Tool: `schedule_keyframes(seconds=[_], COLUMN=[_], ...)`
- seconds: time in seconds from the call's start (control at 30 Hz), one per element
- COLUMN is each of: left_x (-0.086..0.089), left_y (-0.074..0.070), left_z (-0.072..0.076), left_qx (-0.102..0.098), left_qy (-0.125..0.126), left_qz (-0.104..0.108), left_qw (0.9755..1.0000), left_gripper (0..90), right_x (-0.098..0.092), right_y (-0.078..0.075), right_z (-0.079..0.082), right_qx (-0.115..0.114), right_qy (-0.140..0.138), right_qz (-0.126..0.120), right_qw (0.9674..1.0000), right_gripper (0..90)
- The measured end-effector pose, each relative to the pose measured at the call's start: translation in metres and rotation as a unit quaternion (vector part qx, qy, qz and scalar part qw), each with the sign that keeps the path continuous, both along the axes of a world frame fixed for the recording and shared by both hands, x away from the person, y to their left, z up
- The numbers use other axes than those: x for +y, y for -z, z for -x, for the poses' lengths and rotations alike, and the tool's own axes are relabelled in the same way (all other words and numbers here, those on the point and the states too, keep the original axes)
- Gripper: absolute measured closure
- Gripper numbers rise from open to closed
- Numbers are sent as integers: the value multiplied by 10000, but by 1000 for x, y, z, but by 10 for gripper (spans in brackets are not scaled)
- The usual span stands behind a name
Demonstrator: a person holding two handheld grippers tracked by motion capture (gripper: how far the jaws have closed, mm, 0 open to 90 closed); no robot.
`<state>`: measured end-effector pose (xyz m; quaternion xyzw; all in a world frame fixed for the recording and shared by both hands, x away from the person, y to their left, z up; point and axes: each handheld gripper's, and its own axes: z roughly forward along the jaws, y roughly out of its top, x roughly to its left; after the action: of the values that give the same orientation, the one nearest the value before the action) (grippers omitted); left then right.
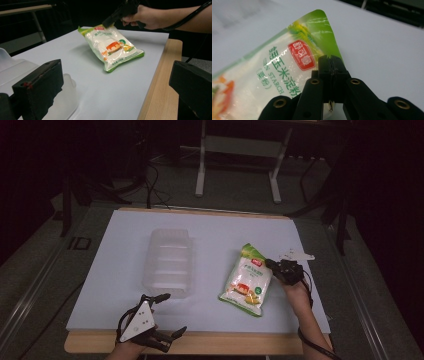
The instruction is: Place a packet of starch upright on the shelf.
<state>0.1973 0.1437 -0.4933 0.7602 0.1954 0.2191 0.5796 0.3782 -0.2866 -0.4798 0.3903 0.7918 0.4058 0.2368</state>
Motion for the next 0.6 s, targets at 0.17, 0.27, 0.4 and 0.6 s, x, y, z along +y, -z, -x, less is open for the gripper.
schedule_keyframes(seconds=[0.17, 0.27, 0.4, 0.6], left_x=[0, 0, -3, -12], left_y=[-2, -3, -6, -14], left_z=[0, -1, -2, -5], left_qx=[33, 94, 136, 109], left_qy=[18, 14, -30, 3], left_qz=[64, 105, 78, 111], left_qw=[10000, 9999, 9999, 9999], left_gripper=[0, 0, 0, 0], right_x=[9, 13, 17, 19], right_y=[-19, -26, -35, -45], right_z=[11, 18, 29, 47], right_qx=[-230, -345, -473, -538], right_qy=[-216, -303, -419, -668], right_qz=[-23, 5, -83, -487], right_qw=[9995, 9989, 9980, 9951], right_gripper=[887, 887, 887, 888])
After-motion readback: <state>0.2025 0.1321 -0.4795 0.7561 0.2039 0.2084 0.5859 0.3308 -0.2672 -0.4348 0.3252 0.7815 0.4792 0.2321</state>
